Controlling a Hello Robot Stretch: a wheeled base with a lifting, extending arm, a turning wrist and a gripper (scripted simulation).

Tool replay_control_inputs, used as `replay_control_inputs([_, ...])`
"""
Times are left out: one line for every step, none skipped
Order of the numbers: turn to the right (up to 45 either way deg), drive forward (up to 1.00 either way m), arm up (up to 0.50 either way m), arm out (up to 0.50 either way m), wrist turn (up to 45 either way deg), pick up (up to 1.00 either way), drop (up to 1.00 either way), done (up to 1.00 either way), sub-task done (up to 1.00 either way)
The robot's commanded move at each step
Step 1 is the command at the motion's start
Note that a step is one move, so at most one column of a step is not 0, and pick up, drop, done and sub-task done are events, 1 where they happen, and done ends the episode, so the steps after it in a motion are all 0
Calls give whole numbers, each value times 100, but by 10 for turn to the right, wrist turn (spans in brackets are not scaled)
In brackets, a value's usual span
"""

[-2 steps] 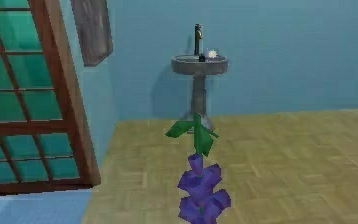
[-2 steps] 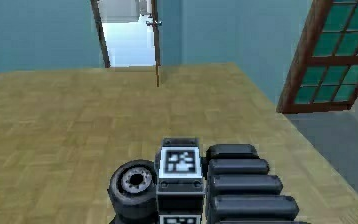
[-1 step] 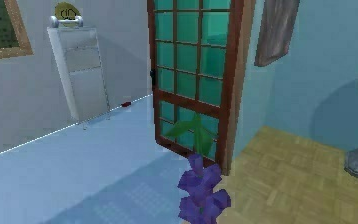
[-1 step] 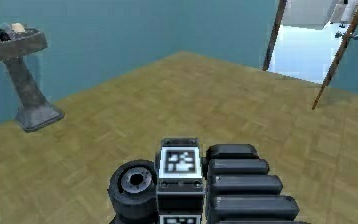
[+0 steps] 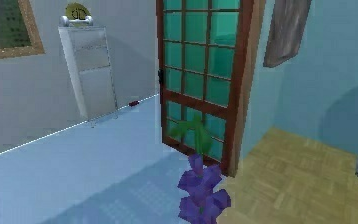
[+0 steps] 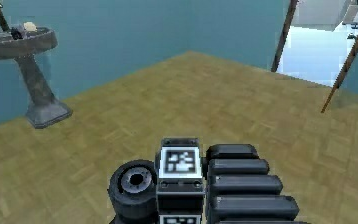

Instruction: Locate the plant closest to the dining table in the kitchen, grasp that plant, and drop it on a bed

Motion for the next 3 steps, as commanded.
replay_control_inputs([0, 45, 0, 0, 0, 0, 0, 0, 0])
replay_control_inputs([-330, 0, 0, 0, 0, 0, 0, 0, 0])
replay_control_inputs([0, 100, 0, 0, 0, 0, 0, 0, 0])
